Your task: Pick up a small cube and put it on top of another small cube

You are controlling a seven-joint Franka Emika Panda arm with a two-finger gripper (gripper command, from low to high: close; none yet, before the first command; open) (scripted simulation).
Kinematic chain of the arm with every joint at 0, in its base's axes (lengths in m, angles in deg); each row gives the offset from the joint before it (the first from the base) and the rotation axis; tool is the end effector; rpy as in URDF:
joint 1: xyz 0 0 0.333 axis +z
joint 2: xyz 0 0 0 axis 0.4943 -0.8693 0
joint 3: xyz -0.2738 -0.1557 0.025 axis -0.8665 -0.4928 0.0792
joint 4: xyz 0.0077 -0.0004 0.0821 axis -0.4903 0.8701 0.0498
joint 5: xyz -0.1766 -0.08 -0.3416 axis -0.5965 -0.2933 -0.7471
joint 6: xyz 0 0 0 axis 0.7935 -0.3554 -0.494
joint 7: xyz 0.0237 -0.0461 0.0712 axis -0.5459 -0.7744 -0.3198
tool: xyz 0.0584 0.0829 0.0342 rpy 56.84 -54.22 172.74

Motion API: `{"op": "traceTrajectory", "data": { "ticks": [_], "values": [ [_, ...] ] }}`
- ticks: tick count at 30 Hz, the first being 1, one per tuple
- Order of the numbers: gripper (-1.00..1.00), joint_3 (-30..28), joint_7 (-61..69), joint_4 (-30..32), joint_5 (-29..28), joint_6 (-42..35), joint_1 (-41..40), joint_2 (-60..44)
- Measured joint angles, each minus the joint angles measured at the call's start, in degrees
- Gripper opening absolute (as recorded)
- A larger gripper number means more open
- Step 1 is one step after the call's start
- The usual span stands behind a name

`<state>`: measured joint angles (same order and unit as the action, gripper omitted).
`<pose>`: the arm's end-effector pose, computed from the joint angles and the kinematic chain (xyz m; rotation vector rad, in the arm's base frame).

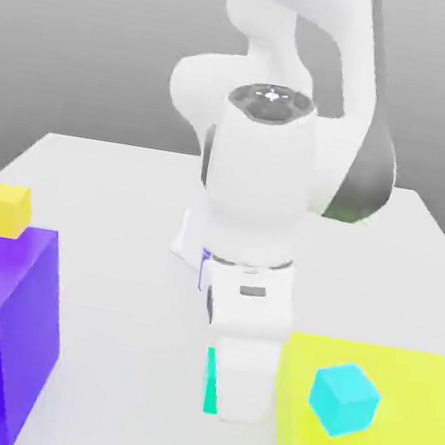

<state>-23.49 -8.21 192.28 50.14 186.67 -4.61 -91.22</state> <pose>0.4967 -0.0155 0.2760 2.8491 1.2629 0.1243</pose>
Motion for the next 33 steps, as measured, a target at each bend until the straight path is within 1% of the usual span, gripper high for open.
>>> {"op": "traceTrajectory", "data": {
  "ticks": [10, 15, 19, 21, 24, 25, 28, 33],
  "values": [
    [-1.0, -7.48, 0.57, -3.19, -7.7, -2.3, -11.97, 4.92],
    [-1.0, -13.28, 0.39, -3.09, -10.59, -1.3, -17.47, 6.52],
    [-1.0, -17.4, 0.96, -2.48, -11.56, 0.51, -26.28, 6.86],
    [-1.0, -17.6, 0.49, -0.58, -10.34, 1.04, -30.83, 6.24],
    [-1.0, -16.35, -0.94, 3.29, -7.64, 1.37, -37.42, 4.94],
    [-1.0, -15.68, -1.49, 4.7, -6.69, 1.43, -38.12, 4.49],
    [-1.0, -13.92, -1.89, 8.6, -3.39, 1.8, -35.19, 3.16],
    [-1.0, -11.96, 2.76, 8.95, 3.76, 4.93, -36.2, -1.0]
  ]
}}
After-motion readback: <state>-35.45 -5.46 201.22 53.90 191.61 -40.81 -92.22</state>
